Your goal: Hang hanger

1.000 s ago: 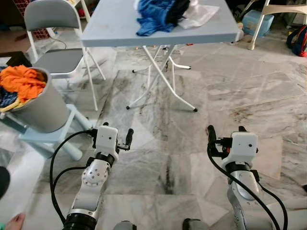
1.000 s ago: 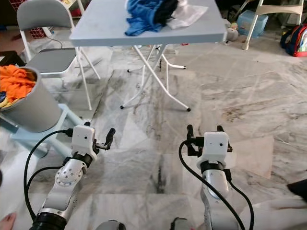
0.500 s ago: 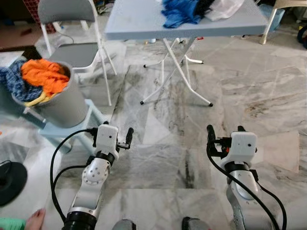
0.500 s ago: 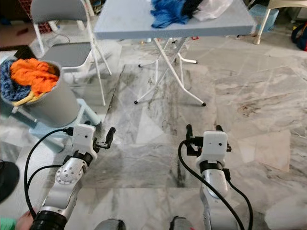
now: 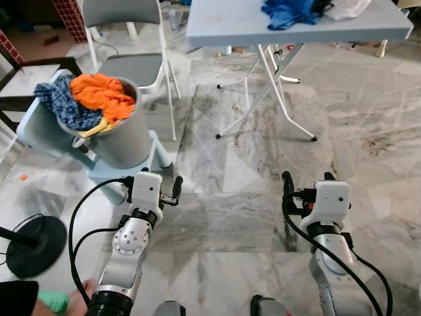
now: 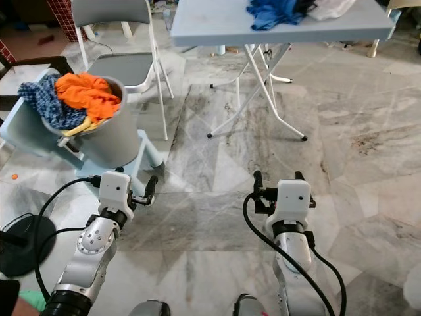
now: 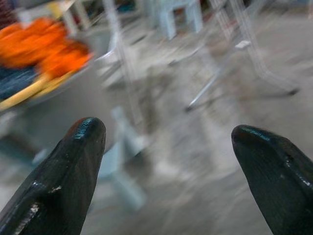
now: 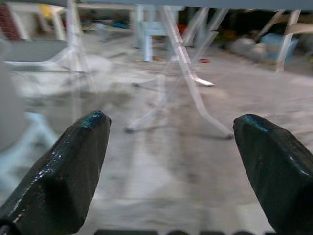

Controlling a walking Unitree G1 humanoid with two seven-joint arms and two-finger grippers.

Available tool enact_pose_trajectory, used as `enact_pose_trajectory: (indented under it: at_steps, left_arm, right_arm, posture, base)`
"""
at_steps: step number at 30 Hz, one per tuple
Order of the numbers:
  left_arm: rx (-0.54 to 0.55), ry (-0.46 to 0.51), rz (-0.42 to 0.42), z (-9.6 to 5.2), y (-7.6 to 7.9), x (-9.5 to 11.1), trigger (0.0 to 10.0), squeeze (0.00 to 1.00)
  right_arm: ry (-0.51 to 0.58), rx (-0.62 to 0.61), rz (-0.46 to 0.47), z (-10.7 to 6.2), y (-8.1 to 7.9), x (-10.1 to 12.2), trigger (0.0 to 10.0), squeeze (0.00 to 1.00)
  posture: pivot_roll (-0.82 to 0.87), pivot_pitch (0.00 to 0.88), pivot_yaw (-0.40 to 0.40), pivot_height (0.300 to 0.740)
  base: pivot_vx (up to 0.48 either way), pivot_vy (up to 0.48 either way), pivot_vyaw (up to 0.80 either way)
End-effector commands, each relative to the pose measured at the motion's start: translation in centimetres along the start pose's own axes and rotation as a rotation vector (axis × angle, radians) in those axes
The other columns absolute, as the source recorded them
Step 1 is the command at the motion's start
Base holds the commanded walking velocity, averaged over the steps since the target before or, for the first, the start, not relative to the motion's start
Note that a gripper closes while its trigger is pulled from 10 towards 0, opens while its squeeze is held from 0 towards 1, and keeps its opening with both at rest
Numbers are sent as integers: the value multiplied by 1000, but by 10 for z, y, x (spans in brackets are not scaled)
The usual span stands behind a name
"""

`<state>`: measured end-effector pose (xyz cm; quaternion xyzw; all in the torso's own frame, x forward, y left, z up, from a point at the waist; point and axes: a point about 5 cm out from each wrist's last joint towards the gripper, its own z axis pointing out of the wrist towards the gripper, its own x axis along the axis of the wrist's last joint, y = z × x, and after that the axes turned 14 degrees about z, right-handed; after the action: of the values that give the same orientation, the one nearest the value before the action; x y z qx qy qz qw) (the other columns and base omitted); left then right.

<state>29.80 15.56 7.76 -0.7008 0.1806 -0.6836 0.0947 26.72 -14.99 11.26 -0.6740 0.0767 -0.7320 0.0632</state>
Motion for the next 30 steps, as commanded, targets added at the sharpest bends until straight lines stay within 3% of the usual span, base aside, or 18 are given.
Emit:
enact_pose_trajectory:
  at_steps: [1,10,30]
  left_arm:
    - [-1,-1,13,-1,1,-1,10000,0]
    - [-27,56,-30,-2,-4,6,10000,0]
    - [-26,73,-70,0,-4,8,10000,0]
  right_arm:
    - [1,2,-14,-1,4,2,10000,0]
    - [12,39,-34,-1,0,3,10000,0]
    - [19,85,-20,2,-8,4,10000,0]
  posture:
    - [39,221,57,740]
    - [37,225,54,740]
    - [40,216,47,740]
  base:
    - [0,304,0]
    - [0,34,-167]
    - [366,0,720]
